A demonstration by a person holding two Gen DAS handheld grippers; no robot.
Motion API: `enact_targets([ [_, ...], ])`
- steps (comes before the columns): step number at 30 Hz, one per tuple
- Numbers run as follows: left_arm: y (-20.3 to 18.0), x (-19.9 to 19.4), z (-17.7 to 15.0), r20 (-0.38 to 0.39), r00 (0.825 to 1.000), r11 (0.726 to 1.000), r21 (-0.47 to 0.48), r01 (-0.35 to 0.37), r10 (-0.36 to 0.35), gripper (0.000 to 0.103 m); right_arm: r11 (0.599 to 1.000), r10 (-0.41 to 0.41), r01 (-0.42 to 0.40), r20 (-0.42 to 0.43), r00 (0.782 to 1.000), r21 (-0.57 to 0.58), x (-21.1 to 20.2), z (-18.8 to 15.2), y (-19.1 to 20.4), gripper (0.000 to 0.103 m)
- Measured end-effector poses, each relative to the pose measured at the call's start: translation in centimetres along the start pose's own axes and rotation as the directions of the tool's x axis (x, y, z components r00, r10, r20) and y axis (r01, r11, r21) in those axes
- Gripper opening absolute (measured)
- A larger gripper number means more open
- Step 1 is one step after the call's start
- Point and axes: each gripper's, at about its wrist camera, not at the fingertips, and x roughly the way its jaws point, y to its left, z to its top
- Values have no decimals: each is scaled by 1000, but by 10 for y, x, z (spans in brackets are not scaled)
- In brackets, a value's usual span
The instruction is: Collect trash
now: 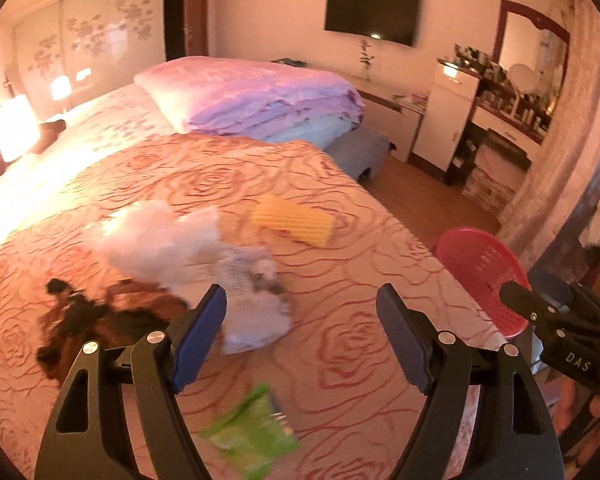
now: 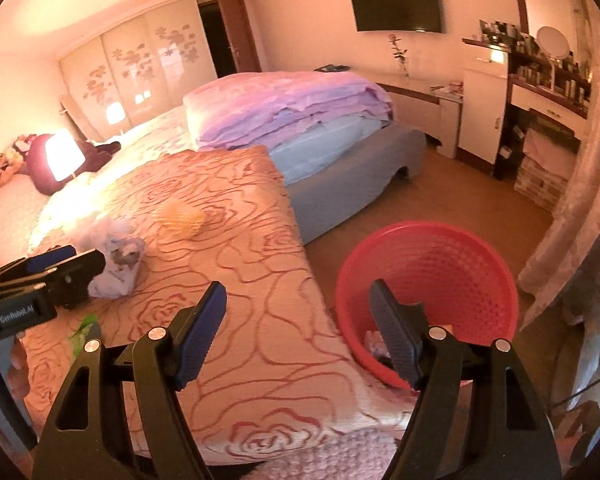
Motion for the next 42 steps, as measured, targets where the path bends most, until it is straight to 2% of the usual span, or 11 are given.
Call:
enact_targets([
  [7,50,-22,-2,27,997,995,-73,-69,71,74,999,30,-30,-20,999,-14,3,-5,9,71],
  [11,90,-37,-4,40,990,981,-145,-128,135,74,999,42,-43,-34,999,-20,7,-8,15,71],
  [22,156,-76,-8,87,973,949,-254,-184,212,74,996,73,-76,-58,996,-48,11,-14,32,71],
  [28,175,-53,-24,8,974,934,-284,-216,227,74,992,95,-101,-72,993,-78,13,-17,45,71],
  [33,177,-26,-32,-46,975,939,-262,-224,219,74,988,109,-117,-82,991,-96,14,-20,53,71],
  [38,186,-11,-42,-86,972,931,-279,-236,221,73,985,120,-131,-96,988,-117,16,-22,60,71],
  [40,187,-8,-45,-89,974,934,-281,-223,206,60,981,128,-140,-100,987,-131,17,-24,65,71],
  [42,188,-7,-47,-89,974,933,-281,-223,207,56,976,141,-157,-106,984,-153,19,-26,73,71],
])
